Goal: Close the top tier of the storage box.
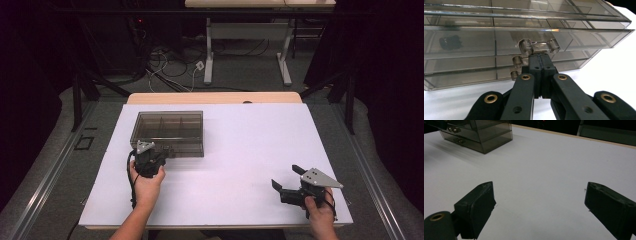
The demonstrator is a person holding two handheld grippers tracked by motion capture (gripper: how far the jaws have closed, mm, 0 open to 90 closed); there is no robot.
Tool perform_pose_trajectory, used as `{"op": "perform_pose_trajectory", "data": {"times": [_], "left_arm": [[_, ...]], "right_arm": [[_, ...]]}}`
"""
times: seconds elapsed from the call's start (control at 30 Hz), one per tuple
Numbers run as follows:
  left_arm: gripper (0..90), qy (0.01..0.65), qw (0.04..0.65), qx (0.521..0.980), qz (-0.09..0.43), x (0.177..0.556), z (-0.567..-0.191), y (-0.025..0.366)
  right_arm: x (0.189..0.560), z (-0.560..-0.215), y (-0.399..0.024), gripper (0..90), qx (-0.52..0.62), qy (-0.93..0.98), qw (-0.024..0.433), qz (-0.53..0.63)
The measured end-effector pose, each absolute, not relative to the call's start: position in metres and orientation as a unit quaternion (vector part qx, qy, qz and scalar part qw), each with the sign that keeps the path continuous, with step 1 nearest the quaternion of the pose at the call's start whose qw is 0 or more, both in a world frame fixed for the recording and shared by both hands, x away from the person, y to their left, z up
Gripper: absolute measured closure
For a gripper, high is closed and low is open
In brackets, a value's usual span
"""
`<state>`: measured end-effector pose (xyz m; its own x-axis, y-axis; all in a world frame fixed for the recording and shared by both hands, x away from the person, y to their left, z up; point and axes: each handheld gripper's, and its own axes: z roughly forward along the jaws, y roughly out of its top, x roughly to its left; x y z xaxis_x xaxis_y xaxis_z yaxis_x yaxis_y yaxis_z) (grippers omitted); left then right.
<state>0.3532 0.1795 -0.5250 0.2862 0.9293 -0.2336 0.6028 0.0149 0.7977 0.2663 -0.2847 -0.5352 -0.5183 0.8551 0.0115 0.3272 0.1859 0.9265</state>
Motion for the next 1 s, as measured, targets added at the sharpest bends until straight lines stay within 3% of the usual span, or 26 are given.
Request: {"op": "perform_pose_trajectory", "data": {"times": [1.0], "left_arm": [[90.0, 0.568, 0.435, 0.673, 0.185, 0.3595, -0.5276, 0.1771]], "right_arm": [[0.2714, -0.5372, -0.2848, 8.8, 0.405, 0.721, 0.269, 0.494]]}}
